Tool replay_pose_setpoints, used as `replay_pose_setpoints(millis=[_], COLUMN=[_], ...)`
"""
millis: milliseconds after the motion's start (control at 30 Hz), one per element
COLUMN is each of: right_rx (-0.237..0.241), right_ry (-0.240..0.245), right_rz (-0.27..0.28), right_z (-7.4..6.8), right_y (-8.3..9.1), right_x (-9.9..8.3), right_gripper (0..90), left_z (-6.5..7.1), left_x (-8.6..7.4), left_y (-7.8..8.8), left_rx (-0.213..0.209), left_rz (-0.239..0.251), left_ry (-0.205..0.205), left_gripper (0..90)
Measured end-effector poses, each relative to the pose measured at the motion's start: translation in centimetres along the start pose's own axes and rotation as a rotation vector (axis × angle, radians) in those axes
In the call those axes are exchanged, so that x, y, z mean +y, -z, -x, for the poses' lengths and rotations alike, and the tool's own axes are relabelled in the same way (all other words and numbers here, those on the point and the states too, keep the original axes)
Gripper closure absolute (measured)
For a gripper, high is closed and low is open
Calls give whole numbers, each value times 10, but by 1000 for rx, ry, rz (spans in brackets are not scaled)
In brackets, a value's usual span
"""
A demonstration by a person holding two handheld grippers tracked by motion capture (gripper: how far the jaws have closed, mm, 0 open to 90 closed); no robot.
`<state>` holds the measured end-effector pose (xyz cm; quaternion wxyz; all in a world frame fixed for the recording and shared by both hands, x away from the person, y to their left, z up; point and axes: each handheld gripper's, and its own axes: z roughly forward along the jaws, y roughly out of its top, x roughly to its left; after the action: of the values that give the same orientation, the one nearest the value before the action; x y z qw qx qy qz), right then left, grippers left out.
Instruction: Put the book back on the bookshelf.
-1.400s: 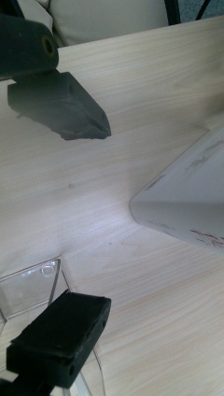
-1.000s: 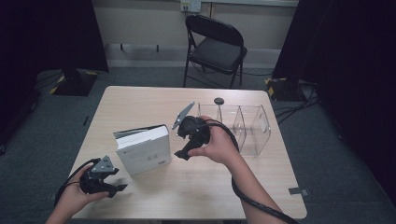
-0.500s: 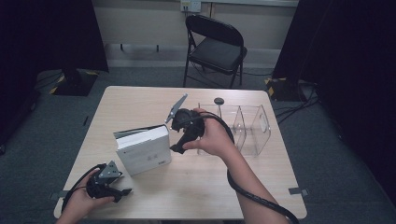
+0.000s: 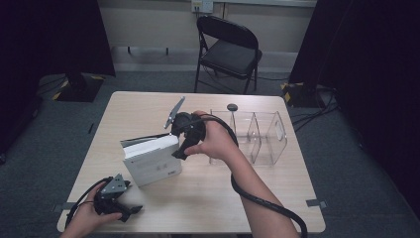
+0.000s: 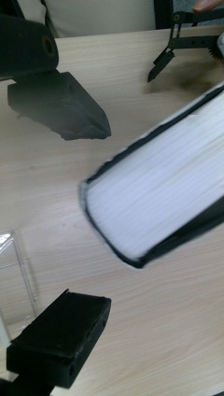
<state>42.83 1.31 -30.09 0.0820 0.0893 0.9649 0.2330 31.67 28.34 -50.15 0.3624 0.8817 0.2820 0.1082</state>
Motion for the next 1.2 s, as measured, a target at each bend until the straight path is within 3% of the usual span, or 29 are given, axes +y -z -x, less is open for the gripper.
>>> replay_pose_setpoints(millis=[233, 533, 733, 833, 900, 1000, 1200], right_rx=[29, 74, 74, 94, 112, 81, 99], right_ry=[20, 63, 99, 78, 30, -17, -72], right_rz=[15, 15, 5, 5, -6, -22, -74], right_z=[3, -4, -7, -7, -9, -12, -12], right_y=[-5, -17, -15, -11, -7, -4, 5], right_x=[12, 23, 22, 21, 18, 15, 6], right_gripper=[202, 300, 374, 460, 501, 510, 514], left_z=[-1, -1, -1, -1, -2, -1, -2], left_x=[-2, -2, -2, -2, -2, -2, -1], left_y=[0, 0, 0, 0, 1, 0, 1], left_rx=[-7, -8, -6, -4, -2, -6, -1], left_rz=[13, 13, 13, 13, 13, 14, 12], left_ry=[-6, -7, -11, -14, -17, -10, -19], left_gripper=[0, 0, 0, 0, 0, 0, 0])
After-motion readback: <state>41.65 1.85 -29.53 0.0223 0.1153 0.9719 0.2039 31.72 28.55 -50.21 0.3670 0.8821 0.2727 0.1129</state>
